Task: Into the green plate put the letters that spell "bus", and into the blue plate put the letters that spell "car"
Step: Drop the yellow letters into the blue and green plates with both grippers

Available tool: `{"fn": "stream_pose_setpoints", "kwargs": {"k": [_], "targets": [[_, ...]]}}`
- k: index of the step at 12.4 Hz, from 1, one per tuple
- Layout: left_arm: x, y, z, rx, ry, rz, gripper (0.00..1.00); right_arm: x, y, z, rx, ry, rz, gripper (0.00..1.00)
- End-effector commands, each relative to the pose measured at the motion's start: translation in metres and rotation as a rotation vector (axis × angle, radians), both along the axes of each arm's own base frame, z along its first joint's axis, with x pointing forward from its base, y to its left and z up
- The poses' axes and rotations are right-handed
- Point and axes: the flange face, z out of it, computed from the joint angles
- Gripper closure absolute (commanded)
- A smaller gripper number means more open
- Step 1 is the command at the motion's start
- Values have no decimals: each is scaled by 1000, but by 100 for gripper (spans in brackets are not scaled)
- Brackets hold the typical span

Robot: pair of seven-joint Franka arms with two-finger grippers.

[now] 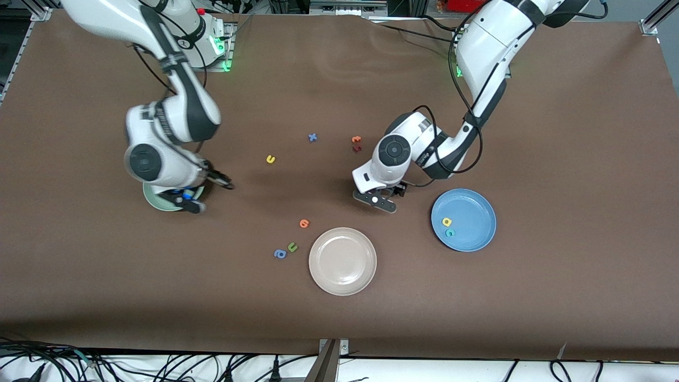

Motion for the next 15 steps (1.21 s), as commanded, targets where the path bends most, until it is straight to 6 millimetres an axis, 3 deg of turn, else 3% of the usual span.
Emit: {"fn": "stream_pose_setpoints", "kwargs": {"k": [1, 4, 6, 8, 9, 10, 11, 12, 14, 15], "targets": [[-20, -25, 8, 3, -16, 15, 3, 1, -55, -21, 27, 48, 112, 80], [-29, -30, -7, 60, -46, -9, 12, -21, -86, -80, 42, 35, 163, 80], [-39, -39, -17, 89, -63, 8, 24, -28, -97, -104, 49, 8, 196, 79], [-38, -40, -15, 88, -66, 12, 32, -28, -116, -107, 64, 10, 211, 77], [-35, -41, -13, 81, -71, 17, 32, -28, -120, -107, 69, 13, 221, 58], [-35, -41, -13, 80, -73, 16, 32, -28, -120, -106, 70, 14, 217, 16], [-35, -41, -13, 78, -75, 16, 40, -27, -120, -102, 69, 11, 213, 1], [-34, -41, -13, 77, -76, 18, 52, -25, -119, -94, 70, 14, 207, 1], [-32, -39, -13, 77, -76, 21, 61, -23, -111, -64, 85, 44, 176, 1], [-31, -39, -11, 74, -79, 22, 66, -21, -96, -48, 109, 42, 128, 1]]}}
